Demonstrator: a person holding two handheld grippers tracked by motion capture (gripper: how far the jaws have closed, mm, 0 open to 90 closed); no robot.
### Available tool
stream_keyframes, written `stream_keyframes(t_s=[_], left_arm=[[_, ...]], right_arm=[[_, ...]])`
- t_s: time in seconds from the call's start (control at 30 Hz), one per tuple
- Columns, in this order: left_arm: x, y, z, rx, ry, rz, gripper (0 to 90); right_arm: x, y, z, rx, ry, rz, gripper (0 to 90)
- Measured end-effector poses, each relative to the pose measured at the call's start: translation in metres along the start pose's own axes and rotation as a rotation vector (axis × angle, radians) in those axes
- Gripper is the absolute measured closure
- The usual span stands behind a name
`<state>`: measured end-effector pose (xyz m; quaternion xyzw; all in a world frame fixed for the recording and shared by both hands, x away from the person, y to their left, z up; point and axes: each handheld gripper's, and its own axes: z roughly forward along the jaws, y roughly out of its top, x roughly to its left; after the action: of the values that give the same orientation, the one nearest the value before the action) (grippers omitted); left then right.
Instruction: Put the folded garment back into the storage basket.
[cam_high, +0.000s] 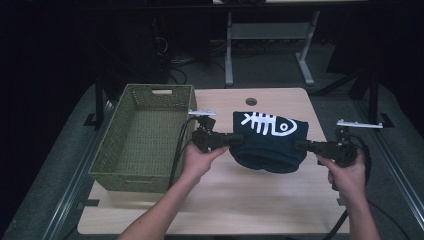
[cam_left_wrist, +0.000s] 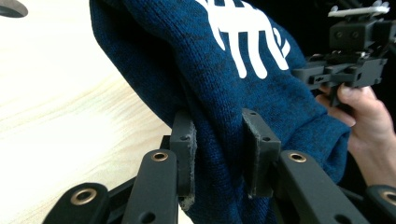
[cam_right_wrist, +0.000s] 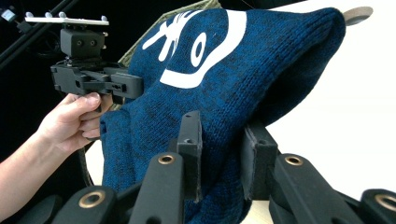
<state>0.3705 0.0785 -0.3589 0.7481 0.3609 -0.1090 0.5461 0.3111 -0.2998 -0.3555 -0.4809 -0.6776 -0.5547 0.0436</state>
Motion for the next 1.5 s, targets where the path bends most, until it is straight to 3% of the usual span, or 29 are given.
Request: stream_keyframes(t_s=[0.6, 1.13, 1.5], left_arm=[[0.002, 0.009, -0.029, -0.035, -0.007, -0.018, 69.2], [0.007, 0.013, -0.065, -0.071, 0.015, -0.019, 69.0], [0.013, 0.012, -0.086, -0.085, 0.031, -0.026, 69.0]], right_arm=[[0.023, 0.017, 0.011, -0.017, 0.052, -0.025, 72.5], [0.047, 0.033, 0.037, -0.001, 0.103, -0.046, 72.4], [0.059, 0.04, 0.053, 0.015, 0.111, -0.066, 72.4]])
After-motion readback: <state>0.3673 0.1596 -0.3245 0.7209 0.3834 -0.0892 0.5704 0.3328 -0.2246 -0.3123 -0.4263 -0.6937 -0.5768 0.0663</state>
